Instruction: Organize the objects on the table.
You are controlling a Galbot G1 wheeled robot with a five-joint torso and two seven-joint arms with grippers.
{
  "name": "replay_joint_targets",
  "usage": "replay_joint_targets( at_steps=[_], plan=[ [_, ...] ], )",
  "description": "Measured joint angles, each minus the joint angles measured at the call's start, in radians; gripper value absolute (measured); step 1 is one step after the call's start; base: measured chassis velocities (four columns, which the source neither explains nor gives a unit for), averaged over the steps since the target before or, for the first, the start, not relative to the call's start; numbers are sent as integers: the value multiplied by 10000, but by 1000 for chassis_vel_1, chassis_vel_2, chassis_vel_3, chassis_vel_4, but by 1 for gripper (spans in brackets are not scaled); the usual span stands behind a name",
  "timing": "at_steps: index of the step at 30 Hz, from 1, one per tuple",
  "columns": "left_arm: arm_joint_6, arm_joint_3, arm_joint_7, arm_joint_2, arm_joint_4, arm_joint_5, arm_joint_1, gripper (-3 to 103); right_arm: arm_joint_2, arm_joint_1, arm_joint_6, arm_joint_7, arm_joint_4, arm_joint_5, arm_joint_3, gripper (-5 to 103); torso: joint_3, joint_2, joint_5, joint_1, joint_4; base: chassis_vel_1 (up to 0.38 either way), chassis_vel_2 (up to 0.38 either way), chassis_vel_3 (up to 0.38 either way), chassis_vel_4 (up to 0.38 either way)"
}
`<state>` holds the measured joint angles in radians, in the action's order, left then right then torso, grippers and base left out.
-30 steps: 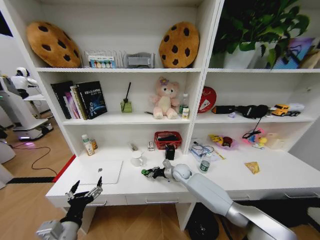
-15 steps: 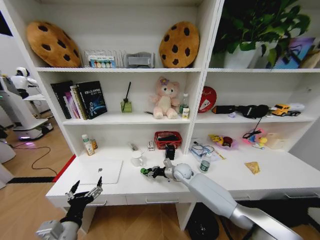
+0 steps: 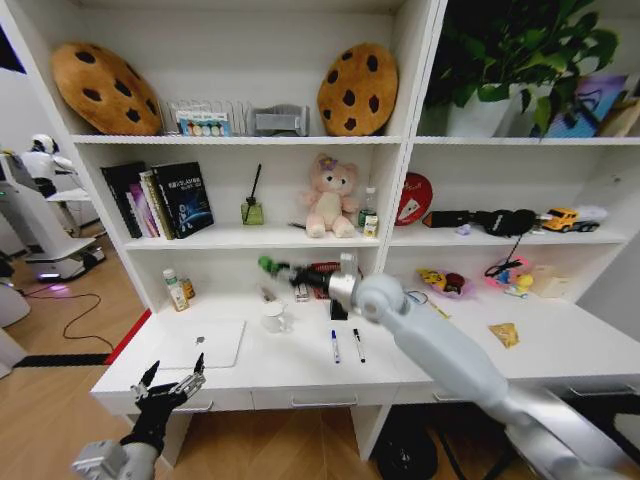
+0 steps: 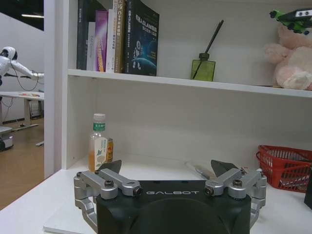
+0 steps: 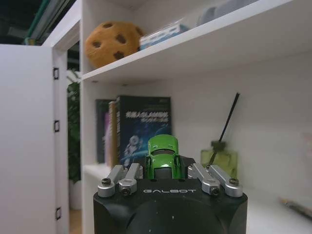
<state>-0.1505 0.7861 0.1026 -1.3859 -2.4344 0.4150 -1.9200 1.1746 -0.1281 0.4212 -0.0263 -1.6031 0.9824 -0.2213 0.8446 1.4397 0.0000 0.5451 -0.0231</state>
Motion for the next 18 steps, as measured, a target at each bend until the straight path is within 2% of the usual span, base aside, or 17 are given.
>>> replay_joint_targets(
  at_steps=[1,3,4,5,7,8,10,11,12,14,18],
  plan=[
    [0,0,0,0,0,0,0,100,0,0,0,0,0,0,0,35,0,0,0,0,0,0,0,0,0],
    [0,-1,-5,0,-1,0,1,100,888,546,-177,349,1406,-443,73,35,0,0,-3,0,3,0,0,0,0],
    [0,-1,-5,0,-1,0,1,100,888,546,-177,349,1406,-443,73,35,0,0,-3,0,3,0,0,0,0],
    [0,0,-1,0,0,0,0,100,1377,824,-336,590,2382,-804,122,35,0,0,-3,0,2,0,0,0,0],
    [0,0,-2,0,-1,0,0,100,1884,1112,-689,1050,3632,-1101,95,35,0,0,-2,1,-3,0,0,0,0],
    [0,0,-2,0,-1,0,0,100,1884,1112,-689,1050,3632,-1101,95,35,0,0,-2,1,-3,0,0,0,0],
    [0,0,0,0,0,0,0,100,2216,1256,-796,1689,4323,-1043,35,35,1,0,-2,0,-4,0,0,0,0],
    [0,0,0,0,0,0,0,100,2216,1256,-796,1689,4323,-1043,35,35,1,0,-2,0,-4,0,0,0,0],
    [0,-1,-1,-1,0,0,0,100,2535,1366,-783,2485,4878,-822,29,35,0,0,-1,0,-5,0,0,0,0],
    [0,0,-1,-1,0,0,0,100,2852,1508,-754,2947,5526,-660,64,35,1,0,-1,0,-3,0,0,0,0],
    [0,0,-1,0,0,0,1,100,3283,1852,-651,2964,6404,-516,105,35,0,0,-2,0,-3,0,0,0,0]
  ],
)
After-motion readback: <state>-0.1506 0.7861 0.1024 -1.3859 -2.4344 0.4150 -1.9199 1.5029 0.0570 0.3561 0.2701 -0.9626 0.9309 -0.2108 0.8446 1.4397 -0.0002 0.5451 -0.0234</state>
